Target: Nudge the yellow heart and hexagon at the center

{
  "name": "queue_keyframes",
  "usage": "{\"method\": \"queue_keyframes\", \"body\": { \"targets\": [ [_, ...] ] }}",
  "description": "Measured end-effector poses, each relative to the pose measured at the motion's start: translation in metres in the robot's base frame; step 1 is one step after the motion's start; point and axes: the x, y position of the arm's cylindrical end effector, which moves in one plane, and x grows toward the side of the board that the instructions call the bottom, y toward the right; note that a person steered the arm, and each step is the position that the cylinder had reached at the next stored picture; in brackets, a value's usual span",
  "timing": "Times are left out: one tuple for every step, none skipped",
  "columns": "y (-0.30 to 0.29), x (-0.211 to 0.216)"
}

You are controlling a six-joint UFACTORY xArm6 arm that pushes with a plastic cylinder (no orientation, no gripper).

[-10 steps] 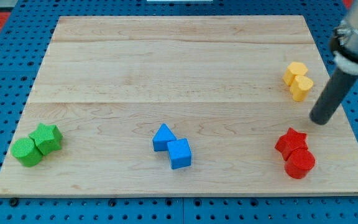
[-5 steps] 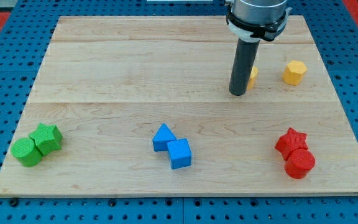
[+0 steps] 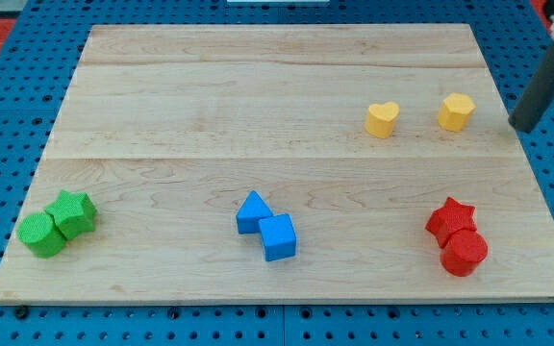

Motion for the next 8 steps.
{"method": "queue_keyframes", "body": {
  "targets": [
    [-0.012, -0.044],
    [-0.012, -0.063],
    [-0.044, -0.07],
    [-0.048, -0.07],
    [-0.029, -0.063],
    [-0.043, -0.033],
    [-0.09, 0.008],
    [-0.197, 0.02]
  ]
}}
